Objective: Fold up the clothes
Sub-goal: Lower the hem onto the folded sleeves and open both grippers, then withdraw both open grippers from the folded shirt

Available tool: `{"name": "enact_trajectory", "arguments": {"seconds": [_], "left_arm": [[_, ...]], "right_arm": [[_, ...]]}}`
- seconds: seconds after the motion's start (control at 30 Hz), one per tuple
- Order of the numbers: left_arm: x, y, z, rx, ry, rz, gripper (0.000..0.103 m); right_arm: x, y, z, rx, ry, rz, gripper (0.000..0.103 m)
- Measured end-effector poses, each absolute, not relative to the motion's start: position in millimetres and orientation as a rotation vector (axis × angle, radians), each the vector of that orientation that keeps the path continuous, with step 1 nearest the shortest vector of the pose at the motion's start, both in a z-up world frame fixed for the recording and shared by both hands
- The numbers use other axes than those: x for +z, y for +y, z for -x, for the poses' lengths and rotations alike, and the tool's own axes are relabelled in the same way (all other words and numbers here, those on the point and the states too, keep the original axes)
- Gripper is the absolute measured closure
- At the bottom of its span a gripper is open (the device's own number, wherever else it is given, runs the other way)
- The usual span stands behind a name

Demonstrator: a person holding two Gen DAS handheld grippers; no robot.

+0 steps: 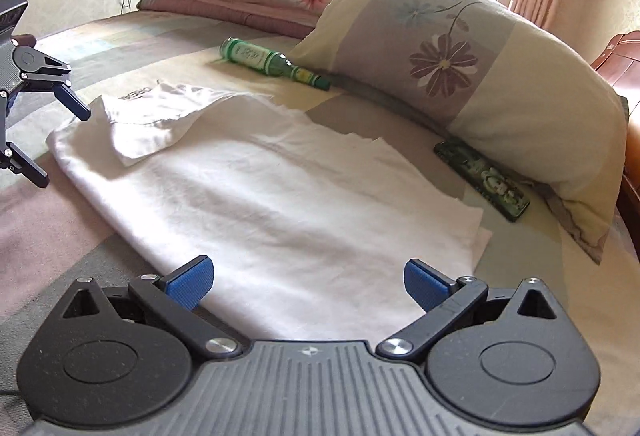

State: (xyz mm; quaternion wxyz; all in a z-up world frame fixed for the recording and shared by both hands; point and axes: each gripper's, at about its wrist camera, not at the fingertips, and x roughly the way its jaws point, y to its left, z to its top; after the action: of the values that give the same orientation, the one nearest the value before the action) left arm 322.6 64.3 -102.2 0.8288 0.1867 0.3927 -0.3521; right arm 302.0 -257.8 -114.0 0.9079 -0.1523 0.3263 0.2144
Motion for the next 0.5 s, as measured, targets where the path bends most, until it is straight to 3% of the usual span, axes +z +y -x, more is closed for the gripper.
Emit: {"name": "enact_trajectory", "arguments": {"seconds": [0.5], "left_arm": [[-93,110,-412,-0.479,0.735,-0.043,0.001]], "right_arm": [[-124,-263,-317,0.393,0.705,0.080,0.000]]}}
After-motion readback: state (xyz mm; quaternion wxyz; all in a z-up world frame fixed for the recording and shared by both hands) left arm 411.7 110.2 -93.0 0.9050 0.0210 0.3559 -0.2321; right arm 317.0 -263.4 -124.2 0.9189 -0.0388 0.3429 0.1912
